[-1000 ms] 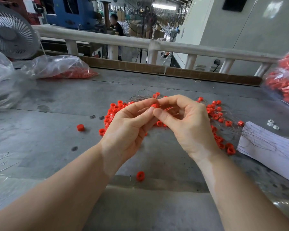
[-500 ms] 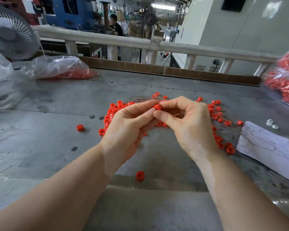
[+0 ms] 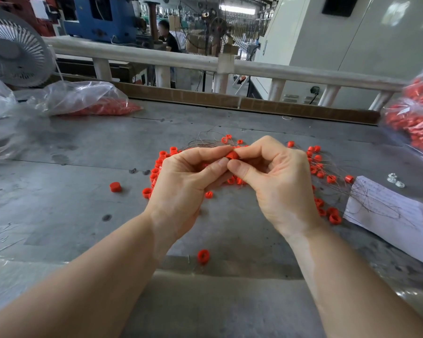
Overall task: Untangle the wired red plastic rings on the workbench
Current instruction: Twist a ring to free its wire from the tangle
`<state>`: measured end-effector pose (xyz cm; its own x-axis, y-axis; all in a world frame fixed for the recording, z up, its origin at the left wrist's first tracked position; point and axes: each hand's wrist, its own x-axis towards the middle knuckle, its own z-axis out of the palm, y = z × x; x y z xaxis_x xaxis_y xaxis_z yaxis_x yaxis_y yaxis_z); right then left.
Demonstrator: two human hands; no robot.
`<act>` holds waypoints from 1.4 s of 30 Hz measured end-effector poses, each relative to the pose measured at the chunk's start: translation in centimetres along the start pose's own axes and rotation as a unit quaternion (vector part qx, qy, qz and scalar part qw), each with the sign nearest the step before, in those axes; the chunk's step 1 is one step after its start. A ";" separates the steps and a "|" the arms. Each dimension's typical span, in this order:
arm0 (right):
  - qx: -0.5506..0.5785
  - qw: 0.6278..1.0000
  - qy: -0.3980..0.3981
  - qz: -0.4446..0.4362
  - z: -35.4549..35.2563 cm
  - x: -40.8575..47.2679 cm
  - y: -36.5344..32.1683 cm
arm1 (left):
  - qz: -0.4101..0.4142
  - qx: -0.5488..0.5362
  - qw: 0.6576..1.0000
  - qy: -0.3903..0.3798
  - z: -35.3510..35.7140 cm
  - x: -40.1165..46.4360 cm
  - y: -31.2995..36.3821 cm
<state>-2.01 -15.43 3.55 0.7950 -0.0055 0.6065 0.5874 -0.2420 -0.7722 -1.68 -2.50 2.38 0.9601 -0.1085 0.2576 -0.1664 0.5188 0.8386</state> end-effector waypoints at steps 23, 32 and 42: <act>-0.077 0.996 0.034 -0.041 0.4 -0.1 -0.3 | -0.063 -0.078 0.995 -0.025 0.1 0.2 -0.2; -0.005 1.000 0.029 -0.002 -0.1 0.2 -0.1 | -0.069 -0.054 0.996 -0.033 0.1 0.1 0.0; 0.334 0.911 -0.058 0.235 -0.1 0.5 0.2 | 0.026 0.060 0.997 -0.033 0.1 -0.3 0.2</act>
<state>-1.46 -15.56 3.73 0.9704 0.1554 0.1849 0.1080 0.4056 -0.9076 -1.97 -2.49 2.50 0.9329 -0.1419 0.3311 -0.2457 0.4213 0.8730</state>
